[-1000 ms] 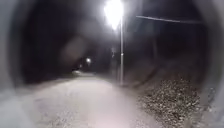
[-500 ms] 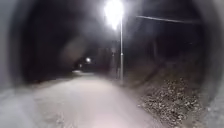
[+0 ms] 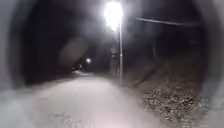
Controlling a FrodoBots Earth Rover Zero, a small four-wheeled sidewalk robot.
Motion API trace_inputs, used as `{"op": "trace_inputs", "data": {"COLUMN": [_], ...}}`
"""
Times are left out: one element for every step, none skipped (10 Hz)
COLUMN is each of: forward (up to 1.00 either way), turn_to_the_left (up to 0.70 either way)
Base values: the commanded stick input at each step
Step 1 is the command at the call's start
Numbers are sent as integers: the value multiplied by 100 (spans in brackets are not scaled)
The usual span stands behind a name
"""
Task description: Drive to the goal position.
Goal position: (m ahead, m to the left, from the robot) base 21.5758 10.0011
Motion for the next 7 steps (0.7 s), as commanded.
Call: {"op": "trace_inputs", "data": {"forward": [0, 0, 0, 0, 0, 0, 0], "turn_to_the_left": [-70, -70, -70, 0, 0, 0, 0]}}
